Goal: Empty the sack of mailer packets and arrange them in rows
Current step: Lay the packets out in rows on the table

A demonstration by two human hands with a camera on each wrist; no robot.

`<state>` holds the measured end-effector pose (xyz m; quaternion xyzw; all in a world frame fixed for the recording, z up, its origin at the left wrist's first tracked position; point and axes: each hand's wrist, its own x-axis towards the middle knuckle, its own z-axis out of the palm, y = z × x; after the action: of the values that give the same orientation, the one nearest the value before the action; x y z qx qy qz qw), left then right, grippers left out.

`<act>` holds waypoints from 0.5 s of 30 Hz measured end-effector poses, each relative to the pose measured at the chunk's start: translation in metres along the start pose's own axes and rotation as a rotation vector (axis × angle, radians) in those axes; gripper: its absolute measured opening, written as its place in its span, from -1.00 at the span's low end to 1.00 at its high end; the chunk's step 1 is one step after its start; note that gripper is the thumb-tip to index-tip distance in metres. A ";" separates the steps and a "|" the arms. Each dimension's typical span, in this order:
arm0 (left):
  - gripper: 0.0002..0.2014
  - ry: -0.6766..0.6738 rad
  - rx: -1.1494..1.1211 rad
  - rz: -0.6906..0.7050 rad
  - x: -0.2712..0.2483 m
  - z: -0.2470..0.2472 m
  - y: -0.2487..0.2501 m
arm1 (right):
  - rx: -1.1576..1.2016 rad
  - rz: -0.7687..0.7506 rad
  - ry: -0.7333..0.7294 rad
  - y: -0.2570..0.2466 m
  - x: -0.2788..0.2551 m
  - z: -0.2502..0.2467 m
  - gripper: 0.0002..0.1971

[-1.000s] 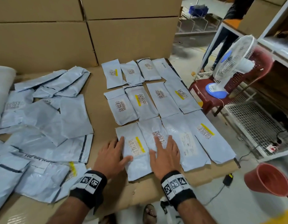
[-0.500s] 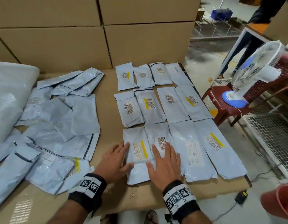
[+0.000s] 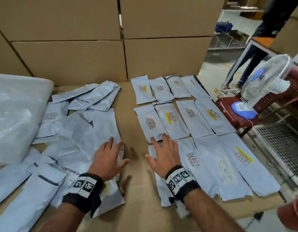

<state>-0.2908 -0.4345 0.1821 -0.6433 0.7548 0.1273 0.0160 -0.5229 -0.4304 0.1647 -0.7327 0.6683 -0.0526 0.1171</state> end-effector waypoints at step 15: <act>-0.27 -0.116 0.009 0.054 0.018 0.021 -0.090 | -0.182 0.288 -0.211 -0.016 0.090 0.012 -0.21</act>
<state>-0.2087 -0.4605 0.1426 -0.6141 0.7703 0.1614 0.0593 -0.4952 -0.5173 0.1498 -0.6386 0.7522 0.1023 0.1262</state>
